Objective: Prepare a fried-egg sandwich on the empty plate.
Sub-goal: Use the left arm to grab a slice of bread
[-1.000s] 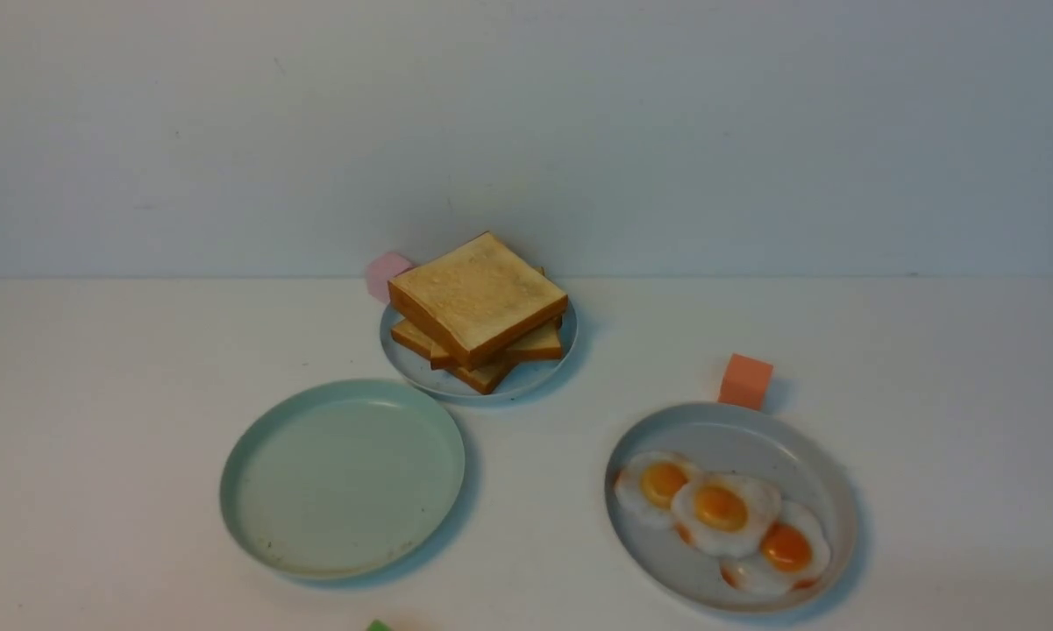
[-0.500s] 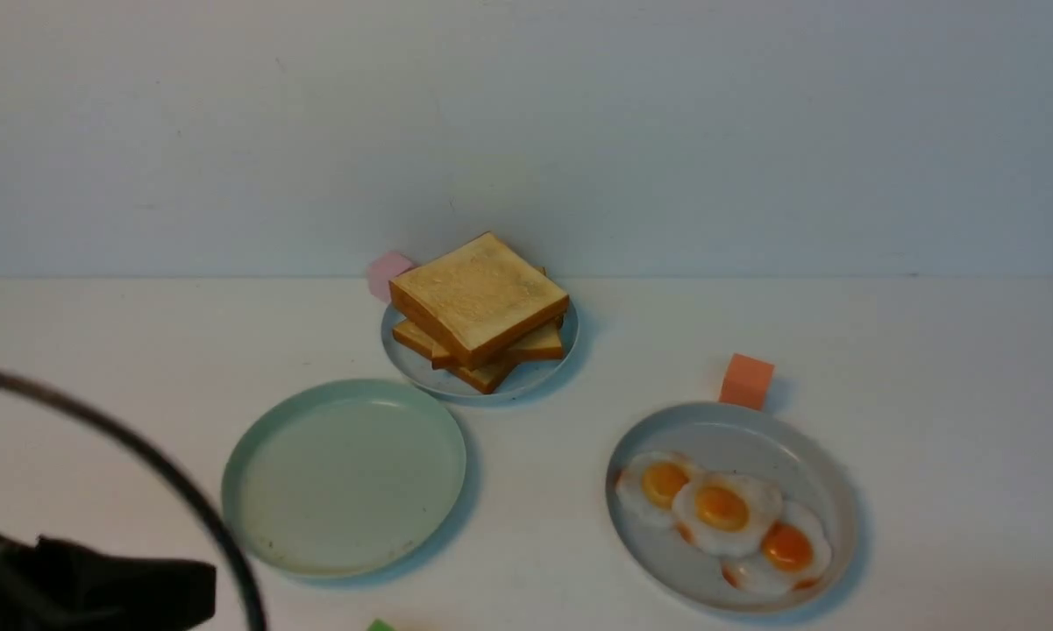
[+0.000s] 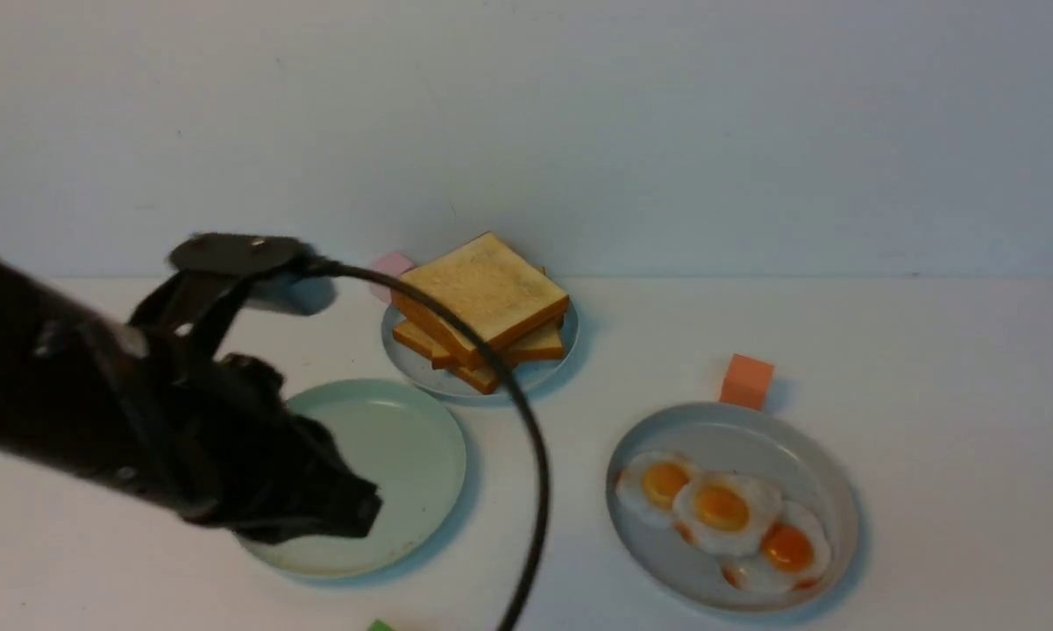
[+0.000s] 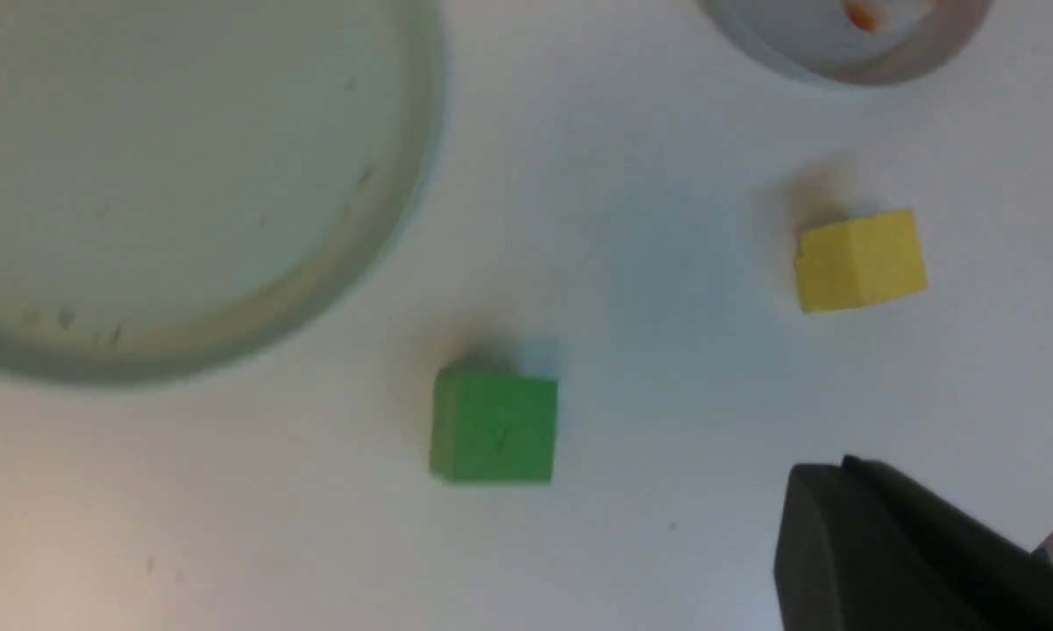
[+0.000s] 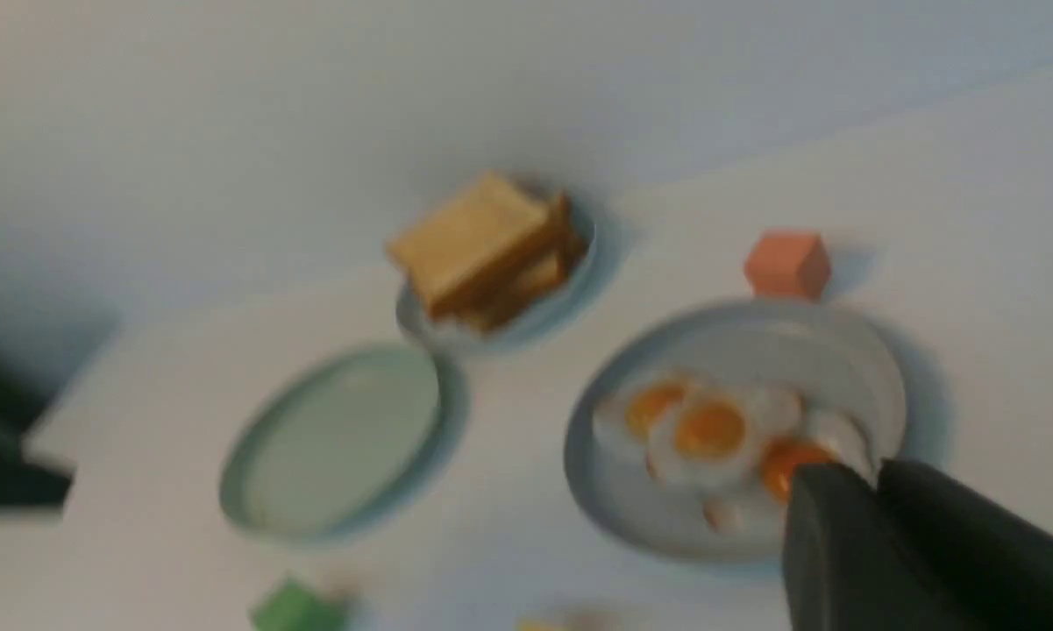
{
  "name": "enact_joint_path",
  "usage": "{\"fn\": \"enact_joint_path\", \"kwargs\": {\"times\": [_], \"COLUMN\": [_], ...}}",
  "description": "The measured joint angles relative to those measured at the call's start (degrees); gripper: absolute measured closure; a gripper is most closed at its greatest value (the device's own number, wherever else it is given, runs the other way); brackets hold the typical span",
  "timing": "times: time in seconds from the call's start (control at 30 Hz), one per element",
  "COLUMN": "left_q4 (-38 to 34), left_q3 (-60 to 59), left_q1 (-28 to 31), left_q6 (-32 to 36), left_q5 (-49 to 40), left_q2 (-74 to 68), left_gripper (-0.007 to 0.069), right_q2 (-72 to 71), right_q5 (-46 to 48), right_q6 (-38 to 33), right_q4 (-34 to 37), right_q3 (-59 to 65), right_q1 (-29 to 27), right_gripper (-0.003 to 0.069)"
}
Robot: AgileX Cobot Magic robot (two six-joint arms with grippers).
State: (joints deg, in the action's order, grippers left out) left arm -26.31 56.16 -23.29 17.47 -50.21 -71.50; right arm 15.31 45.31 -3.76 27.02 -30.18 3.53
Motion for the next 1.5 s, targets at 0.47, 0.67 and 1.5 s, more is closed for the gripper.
{"fn": "enact_joint_path", "kwargs": {"times": [0.47, 0.67, 1.5], "left_q4": [15.43, 23.52, 34.75], "left_q3": [34.24, 45.56, 48.5], "left_q1": [-5.38, -5.38, -5.38], "left_q6": [-2.64, -2.27, -0.28], "left_q5": [0.7, 1.23, 14.23], "left_q2": [-31.74, -44.42, -55.36], "left_gripper": [0.0637, 0.0497, 0.0205], "right_q2": [21.28, 21.28, 21.28], "right_q5": [24.66, 23.43, 23.24], "right_q6": [-5.24, -5.38, -5.38], "right_q4": [-9.7, -10.64, -11.2], "right_q3": [-28.2, -28.26, -28.26], "right_q1": [16.39, 18.82, 18.82], "right_gripper": [0.0651, 0.0646, 0.0627]}}
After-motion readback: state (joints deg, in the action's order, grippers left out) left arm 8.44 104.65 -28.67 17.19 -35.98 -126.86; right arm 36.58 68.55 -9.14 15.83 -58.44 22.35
